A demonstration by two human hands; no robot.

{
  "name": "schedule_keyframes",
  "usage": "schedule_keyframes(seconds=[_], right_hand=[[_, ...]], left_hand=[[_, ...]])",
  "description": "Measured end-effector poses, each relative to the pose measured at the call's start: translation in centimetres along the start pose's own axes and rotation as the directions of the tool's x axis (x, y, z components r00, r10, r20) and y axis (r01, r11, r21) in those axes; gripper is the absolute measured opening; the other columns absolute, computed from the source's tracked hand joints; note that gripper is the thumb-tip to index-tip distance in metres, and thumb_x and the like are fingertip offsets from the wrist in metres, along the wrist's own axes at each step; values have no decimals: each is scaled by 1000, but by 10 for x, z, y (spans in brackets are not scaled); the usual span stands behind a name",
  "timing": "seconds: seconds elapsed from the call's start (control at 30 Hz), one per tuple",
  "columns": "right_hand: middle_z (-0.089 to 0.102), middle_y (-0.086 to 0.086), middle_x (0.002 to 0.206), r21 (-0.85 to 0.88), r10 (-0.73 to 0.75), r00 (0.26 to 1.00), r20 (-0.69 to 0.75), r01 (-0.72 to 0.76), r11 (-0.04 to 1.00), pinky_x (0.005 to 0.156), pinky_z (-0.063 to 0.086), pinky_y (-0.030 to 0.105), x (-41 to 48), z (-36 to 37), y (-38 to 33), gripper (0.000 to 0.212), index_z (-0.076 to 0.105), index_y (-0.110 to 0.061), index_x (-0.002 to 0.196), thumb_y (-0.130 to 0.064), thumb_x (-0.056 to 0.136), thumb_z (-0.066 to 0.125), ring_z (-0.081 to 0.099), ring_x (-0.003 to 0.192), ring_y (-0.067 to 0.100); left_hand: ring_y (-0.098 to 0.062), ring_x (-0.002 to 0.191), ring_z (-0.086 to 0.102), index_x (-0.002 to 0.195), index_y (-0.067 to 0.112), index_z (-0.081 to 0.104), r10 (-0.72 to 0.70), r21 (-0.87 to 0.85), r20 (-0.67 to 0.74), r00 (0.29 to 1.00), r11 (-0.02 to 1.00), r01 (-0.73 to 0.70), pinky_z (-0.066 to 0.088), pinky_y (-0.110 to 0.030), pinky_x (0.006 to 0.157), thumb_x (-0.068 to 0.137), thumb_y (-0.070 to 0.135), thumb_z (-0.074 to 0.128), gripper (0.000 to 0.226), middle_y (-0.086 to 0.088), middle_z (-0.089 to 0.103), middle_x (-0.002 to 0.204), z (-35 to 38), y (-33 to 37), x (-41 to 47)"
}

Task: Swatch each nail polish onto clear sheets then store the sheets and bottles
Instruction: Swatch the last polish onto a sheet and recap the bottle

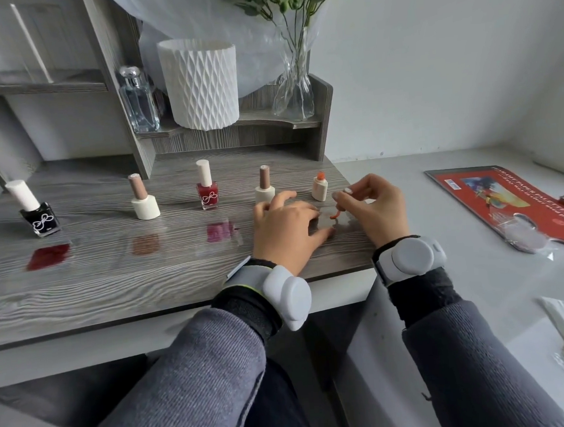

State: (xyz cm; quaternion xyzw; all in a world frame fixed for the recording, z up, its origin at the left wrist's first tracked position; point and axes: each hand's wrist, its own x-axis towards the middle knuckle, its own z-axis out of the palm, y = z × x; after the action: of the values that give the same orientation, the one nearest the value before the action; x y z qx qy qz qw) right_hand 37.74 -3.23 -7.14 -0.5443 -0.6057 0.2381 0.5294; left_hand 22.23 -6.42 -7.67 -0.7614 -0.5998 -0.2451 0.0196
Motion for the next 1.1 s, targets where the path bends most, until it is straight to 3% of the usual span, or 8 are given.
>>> schedule_keyframes(seconds=[0.17,0.27,0.4,0.5,0.6,0.8,0.97,1.1], right_hand=[[73,3,73,171,56,989,-134,-33,985,74,51,27,0,-4,-1,17,65,-9,81,-21,80,76,71,74,13],[74,1,75,138,17,999,-49,-10,990,78,53,28,1,-4,1,14,71,-10,85,-21,80,77,71,80,17],[72,-2,76,31,-25,998,51,23,999,69,48,14,0,-1,-2,5,74,-20,83,-19,80,77,63,74,4],[70,-8,68,14,-36,997,69,36,999,62,45,8,-1,-2,-4,15,72,-30,76,-16,81,75,59,72,5],[68,-12,60,23,-40,995,90,38,999,65,45,10,-2,-1,-4,23,71,-33,73,-12,82,72,54,64,0],[75,6,81,137,-26,1000,18,24,990,80,51,24,-1,-4,-2,8,77,-17,89,-16,81,74,64,80,19],[72,-10,71,37,-41,996,75,38,999,74,46,18,-2,-3,-3,17,73,-34,78,-18,81,75,58,75,6],[72,0,68,31,-19,994,108,16,999,69,46,20,-3,-1,-5,19,74,-29,73,-12,81,70,54,69,9]], left_hand=[[-12,134,30,112,31,66,-1,-7,5,1000,1000,1,19,-38,96,86,59,51,42,18,60,124,-1,0,-1],[-12,134,30,113,32,66,1,-8,3,1000,1000,-1,19,-38,96,86,59,50,41,18,60,124,-1,1,-1],[-12,133,30,114,32,65,1,12,1,1000,1000,-1,19,-38,95,87,60,49,42,19,59,124,0,0,0],[-11,133,31,111,31,66,1,4,-3,1000,1000,-1,19,-38,95,87,59,50,41,19,60,123,1,0,0],[-11,132,31,110,30,67,3,11,-9,1000,1000,-3,20,-39,95,87,58,50,40,19,60,121,1,0,0],[-11,132,31,109,31,66,3,8,-4,1000,1000,-3,20,-38,95,87,59,49,39,19,60,122,1,-1,0],[-11,132,31,111,33,66,4,14,-6,1000,1000,-4,18,-37,94,87,59,49,40,19,59,122,1,-1,0],[-10,131,32,109,31,67,8,23,-19,1000,1000,-8,17,-36,90,87,58,48,39,19,60,121,2,-1,0]])
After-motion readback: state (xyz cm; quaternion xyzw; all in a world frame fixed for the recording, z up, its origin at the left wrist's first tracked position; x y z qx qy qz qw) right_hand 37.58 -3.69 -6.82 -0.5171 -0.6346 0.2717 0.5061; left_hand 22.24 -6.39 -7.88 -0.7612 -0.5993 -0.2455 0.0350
